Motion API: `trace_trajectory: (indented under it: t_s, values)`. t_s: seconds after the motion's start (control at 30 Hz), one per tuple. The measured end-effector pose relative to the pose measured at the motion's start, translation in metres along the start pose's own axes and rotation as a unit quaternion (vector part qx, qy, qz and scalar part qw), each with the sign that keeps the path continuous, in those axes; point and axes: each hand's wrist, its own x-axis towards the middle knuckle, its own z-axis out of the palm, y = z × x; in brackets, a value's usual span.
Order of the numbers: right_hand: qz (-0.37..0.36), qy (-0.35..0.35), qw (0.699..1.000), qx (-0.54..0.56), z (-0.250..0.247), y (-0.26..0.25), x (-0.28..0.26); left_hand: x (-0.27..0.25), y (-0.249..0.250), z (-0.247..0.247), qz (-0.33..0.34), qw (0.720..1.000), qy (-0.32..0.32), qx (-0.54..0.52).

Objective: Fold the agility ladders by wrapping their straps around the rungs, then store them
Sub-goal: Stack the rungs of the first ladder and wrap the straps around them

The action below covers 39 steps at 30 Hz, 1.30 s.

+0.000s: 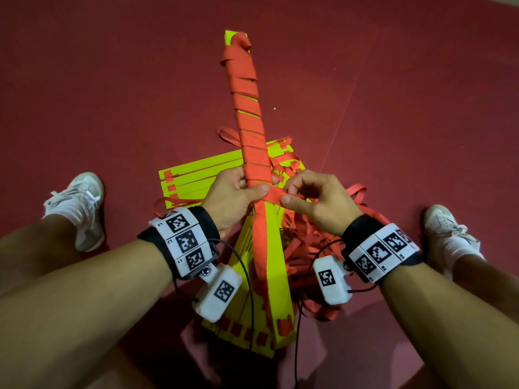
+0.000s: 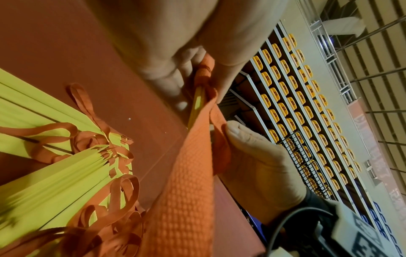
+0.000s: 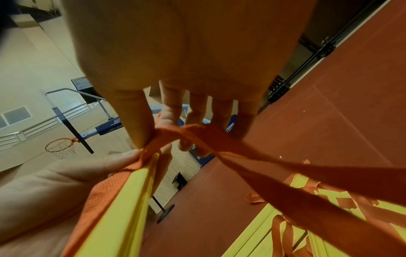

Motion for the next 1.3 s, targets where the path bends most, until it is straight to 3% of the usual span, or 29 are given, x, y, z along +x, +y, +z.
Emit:
trace_trajectory:
  t_s: [0.17,0.33,0.47,0.63,0.9,1.07,1.17,1.23,1.3]
  values:
    - [0.008,-0.033,0.999,-0.012,0.0,-0.006,-0.003,0.003,-0.001,-0.002,0.009,1.0,0.009,0.021]
    - [0.083,0.014,0.996,-0.029,-0.001,-0.013,-0.005,0.003,0.002,-0.004,0.02,1.0,-0.008,0.023]
    - [0.057,0.04,0.998,-0.009,-0.002,-0.006,-0.001,0.002,0.0,-0.004,0.027,0.999,-0.028,0.028]
    - [0.017,-0.018,0.998,0.049,-0.006,0.005,0.001,0.003,0.004,-0.005,0.031,0.999,-0.023,0.023]
    - [0.036,0.047,0.998,0.024,-0.006,0.014,0.001,0.001,0.011,-0.007,0.024,1.0,-0.017,0.008]
    - [0.022,0.012,0.999,-0.03,-0.004,0.017,0.002,0.003,0.015,-0.011,0.002,1.0,-0.005,-0.012]
    - [0.012,-0.059,0.995,-0.076,-0.002,0.016,-0.001,0.002,0.015,-0.01,0.007,1.0,-0.002,-0.014]
    - [0.031,-0.087,0.995,-0.027,-0.001,0.012,-0.003,0.002,0.015,-0.01,0.015,1.0,-0.004,-0.012]
    - [0.038,-0.063,0.996,0.049,0.001,0.006,-0.002,0.002,0.014,-0.01,0.02,1.0,-0.009,-0.011]
